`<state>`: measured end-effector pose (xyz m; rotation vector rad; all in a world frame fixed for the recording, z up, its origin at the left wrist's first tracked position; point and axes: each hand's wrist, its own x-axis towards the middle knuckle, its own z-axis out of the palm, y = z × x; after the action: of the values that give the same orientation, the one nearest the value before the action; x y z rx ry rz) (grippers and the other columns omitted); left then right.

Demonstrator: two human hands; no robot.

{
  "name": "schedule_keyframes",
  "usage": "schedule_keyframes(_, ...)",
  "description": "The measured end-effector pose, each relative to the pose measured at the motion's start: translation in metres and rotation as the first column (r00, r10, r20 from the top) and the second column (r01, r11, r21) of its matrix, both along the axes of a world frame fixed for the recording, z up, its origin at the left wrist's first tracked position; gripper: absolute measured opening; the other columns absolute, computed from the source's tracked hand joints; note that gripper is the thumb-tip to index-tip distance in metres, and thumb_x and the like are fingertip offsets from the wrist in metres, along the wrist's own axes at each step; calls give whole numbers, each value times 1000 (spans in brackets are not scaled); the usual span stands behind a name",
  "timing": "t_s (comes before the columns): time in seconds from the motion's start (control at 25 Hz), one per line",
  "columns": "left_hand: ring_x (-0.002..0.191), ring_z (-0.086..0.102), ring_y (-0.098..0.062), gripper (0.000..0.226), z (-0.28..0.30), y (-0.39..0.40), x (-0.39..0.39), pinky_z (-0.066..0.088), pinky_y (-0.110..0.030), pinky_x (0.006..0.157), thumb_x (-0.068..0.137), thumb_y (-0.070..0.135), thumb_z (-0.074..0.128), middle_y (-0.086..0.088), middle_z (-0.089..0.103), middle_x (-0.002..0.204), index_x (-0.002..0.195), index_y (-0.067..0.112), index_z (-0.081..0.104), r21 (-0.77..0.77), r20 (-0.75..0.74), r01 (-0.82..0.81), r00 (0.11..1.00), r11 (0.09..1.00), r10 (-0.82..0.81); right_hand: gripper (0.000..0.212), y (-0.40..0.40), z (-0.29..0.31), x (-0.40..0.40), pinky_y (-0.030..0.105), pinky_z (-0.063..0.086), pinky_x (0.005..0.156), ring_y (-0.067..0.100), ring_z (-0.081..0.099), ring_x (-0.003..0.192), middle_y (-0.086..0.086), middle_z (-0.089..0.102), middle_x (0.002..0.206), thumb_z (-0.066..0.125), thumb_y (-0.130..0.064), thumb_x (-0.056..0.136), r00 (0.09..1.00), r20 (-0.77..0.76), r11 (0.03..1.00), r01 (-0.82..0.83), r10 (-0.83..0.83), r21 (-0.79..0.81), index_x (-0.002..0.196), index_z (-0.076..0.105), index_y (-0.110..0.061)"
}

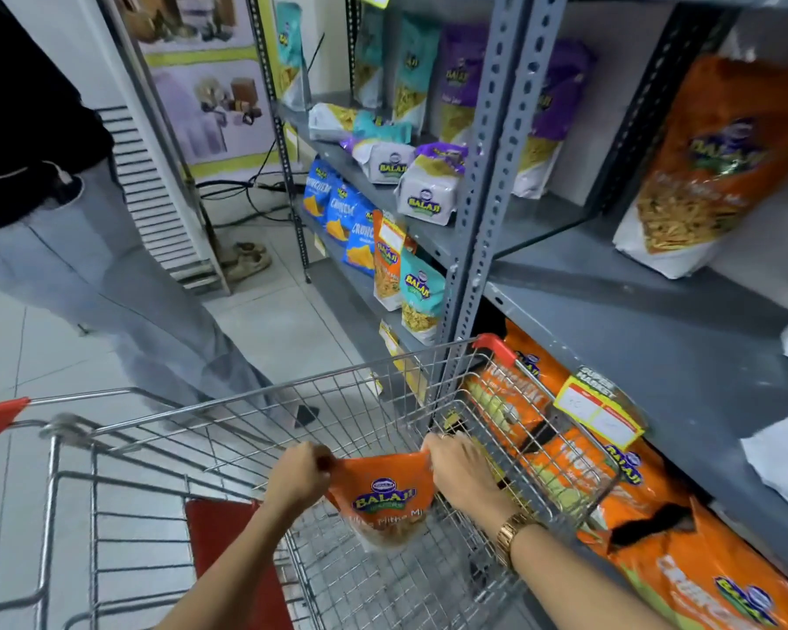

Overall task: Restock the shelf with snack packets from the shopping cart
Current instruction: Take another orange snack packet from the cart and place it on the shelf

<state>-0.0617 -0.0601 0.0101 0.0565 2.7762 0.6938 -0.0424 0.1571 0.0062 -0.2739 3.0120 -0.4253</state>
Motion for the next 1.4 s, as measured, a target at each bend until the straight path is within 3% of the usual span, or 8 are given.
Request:
schedule_keyframes(0.08, 65, 56, -14, 22, 26, 12, 2, 37, -11, 51, 75, -4, 53, -6, 67, 77, 79, 11, 68, 185, -35, -72, 996, 980, 79, 12, 12, 24, 9, 30, 48, 78, 22, 55, 62, 2, 59, 68, 44, -7, 91, 991, -36, 983, 119, -125, -138, 89, 53, -15)
schedule_keyframes(0.16, 61, 55, -16, 24, 55, 27, 3, 40, -18, 52, 72, -4, 54, -3, 63, 65, 63, 17, 62, 420, -71, -143, 979, 896, 190, 7, 23, 60, 15, 22, 43, 51, 20, 59, 61, 4, 65, 71, 50, -15, 91, 969, -93, 937, 196, -231, -290, 90, 57, -15)
schedule_keyframes(0.36, 68, 59, -18, 24, 131, 67, -10, 48, -26, 64, 75, -8, 52, -7, 68, 71, 92, -1, 68, 813, 19, -230, 929, 536, 371, 10, 51, 134, 34, 24, 43, 52, 24, 62, 58, 10, 70, 68, 54, -9, 85, 799, -501, 864, 46, -333, -501, 84, 64, -11)
schedule_keyframes(0.48, 54, 59, -7, 15, 180, 99, -26, 50, -22, 55, 76, -5, 60, 7, 69, 56, 86, 1, 69, 852, -136, -63, 932, 520, 336, 12, 72, 179, 39, 29, 47, 55, 29, 65, 62, 12, 72, 72, 53, -12, 83, 648, -625, 843, 50, -435, -535, 85, 65, -10)
schedule_keyframes(0.64, 73, 59, -18, 22, 244, 154, -57, 53, -17, 59, 79, 8, 66, -8, 65, 88, 101, 5, 67, 816, -320, 92, 894, 570, 314, 14, 117, 238, 23, 36, 50, 60, 35, 66, 68, 16, 73, 77, 52, -12, 86, 489, -712, 841, 88, -503, -534, 89, 66, -8)
schedule_keyframes(0.88, 82, 57, -18, 15, 302, 236, -97, 48, -32, 73, 82, 11, 64, -8, 63, 89, 97, 9, 67, 831, -415, 242, 869, 501, 269, 11, 172, 290, 4, 30, 49, 63, 31, 67, 71, 15, 74, 83, 56, -8, 87, 268, -832, 874, 157, -486, -460, 93, 65, -7)
schedule_keyframes(1.2, 97, 60, -26, 22, 282, 323, -134, 52, -40, 84, 87, 13, 58, -18, 65, 110, 106, 4, 62, 843, -350, 265, 931, 468, 103, 20, 225, 271, -16, 46, 56, 69, 38, 67, 84, 23, 71, 94, 52, -8, 88, 206, -827, 832, 334, -524, -443, 103, 63, 1)
schedule_keyframes(1.4, 95, 60, -20, 13, 268, 344, -138, 53, -33, 76, 88, 24, 55, 1, 59, 102, 101, 23, 54, 867, -329, 299, 944, 398, 9, 26, 243, 253, -26, 27, 42, 77, 30, 62, 99, 17, 67, 109, 55, -17, 89, 190, -636, 662, 276, -748, -697, 114, 57, -8)
